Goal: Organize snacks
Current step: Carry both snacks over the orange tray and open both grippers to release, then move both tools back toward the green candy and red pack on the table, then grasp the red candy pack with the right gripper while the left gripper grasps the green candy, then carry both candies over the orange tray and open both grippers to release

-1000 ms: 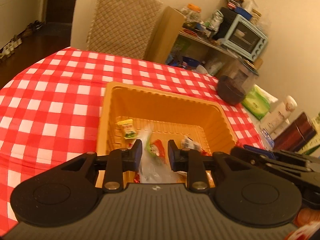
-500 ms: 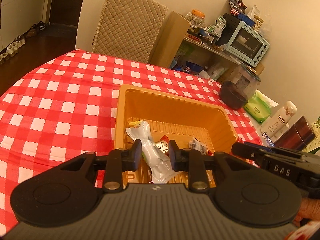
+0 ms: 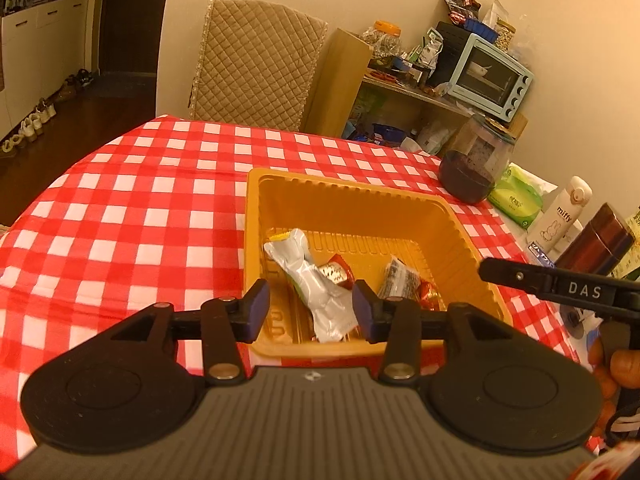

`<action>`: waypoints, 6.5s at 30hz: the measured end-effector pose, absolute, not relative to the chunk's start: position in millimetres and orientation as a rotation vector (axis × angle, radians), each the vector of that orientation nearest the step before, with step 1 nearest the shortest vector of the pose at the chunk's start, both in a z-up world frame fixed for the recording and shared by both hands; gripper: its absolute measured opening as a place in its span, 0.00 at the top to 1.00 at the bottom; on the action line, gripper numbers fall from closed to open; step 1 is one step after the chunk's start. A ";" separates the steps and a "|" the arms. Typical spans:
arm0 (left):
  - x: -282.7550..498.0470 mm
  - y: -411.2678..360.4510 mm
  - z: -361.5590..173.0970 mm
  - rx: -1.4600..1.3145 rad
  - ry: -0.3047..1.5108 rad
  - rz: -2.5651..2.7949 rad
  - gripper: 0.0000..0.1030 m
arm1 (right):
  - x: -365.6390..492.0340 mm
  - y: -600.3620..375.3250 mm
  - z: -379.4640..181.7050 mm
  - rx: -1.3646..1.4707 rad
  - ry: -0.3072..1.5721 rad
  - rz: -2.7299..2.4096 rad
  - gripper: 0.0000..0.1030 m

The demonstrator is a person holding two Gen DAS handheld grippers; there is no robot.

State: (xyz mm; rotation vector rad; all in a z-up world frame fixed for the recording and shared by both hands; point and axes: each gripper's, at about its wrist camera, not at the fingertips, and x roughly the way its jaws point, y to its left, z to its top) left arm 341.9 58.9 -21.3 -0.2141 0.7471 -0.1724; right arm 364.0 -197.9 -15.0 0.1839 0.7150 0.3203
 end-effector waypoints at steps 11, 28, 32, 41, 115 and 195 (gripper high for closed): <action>276.5 55.0 -2.5 -0.220 0.735 -0.157 0.56 | 285.0 -219.2 -15.6 0.251 0.761 0.267 0.40; 159.3 40.1 15.7 -0.208 0.740 -0.139 0.46 | 169.8 -213.1 11.5 0.218 0.746 0.255 0.40; 139.5 36.5 13.9 -0.199 0.747 -0.131 0.42 | 152.2 -211.8 11.4 0.214 0.751 0.262 0.40; 113.2 35.2 7.4 -0.156 0.769 -0.096 0.34 | 127.0 -212.5 4.7 0.200 0.763 0.258 0.40; 185.5 111.8 -70.2 -0.148 0.901 0.050 0.05 | 213.3 -112.5 -92.8 -0.104 0.841 0.517 0.22; 154.3 15.8 -41.2 -0.077 0.844 -0.148 0.76 | 162.4 -179.7 -44.7 0.102 0.782 0.311 0.74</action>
